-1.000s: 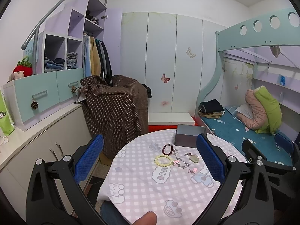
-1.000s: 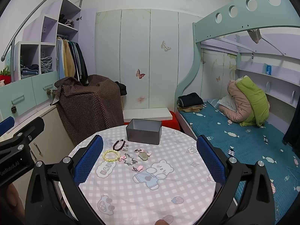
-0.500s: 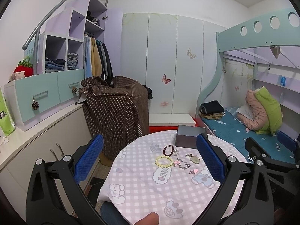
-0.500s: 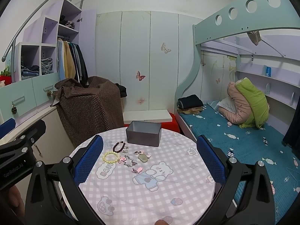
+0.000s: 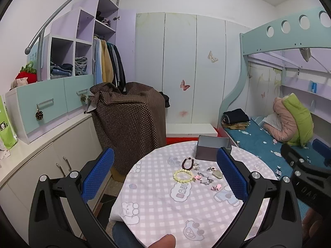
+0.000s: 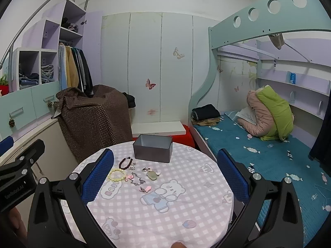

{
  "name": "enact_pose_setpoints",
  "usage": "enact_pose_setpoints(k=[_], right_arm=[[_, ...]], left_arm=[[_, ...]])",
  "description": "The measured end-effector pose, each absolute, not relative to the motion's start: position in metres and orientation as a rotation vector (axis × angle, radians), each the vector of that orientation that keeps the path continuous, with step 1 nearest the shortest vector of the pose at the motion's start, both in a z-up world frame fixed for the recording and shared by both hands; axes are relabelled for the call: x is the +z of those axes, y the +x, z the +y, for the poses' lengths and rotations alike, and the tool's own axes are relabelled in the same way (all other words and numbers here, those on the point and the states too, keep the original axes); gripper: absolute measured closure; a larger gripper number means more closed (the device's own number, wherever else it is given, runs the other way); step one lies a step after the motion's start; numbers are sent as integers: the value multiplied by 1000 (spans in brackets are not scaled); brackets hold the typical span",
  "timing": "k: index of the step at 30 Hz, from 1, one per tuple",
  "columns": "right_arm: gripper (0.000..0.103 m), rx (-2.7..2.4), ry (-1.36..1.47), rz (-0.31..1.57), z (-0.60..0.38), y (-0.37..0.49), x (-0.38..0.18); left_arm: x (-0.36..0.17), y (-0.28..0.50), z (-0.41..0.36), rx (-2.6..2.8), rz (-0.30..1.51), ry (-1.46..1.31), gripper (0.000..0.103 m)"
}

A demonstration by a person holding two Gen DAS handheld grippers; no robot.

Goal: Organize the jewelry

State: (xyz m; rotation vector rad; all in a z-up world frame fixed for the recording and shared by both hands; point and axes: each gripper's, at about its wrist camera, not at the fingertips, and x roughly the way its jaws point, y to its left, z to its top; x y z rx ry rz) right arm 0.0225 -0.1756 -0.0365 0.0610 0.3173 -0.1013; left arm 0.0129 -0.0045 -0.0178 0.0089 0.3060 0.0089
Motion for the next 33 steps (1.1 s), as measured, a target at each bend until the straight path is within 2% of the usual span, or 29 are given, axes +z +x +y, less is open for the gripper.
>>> enact_pose_setpoints(k=[21, 28, 33], right_arm=[[7, -100, 52, 372, -175, 40, -66], [7, -91, 44, 534, -192, 86, -113], [7, -39, -2, 675, -188, 123, -158]], left_arm=[[-48, 40, -12, 7, 369, 22, 5], [-87, 77, -13, 13, 492, 57, 5], [-129, 131, -9, 22, 619, 59, 5]])
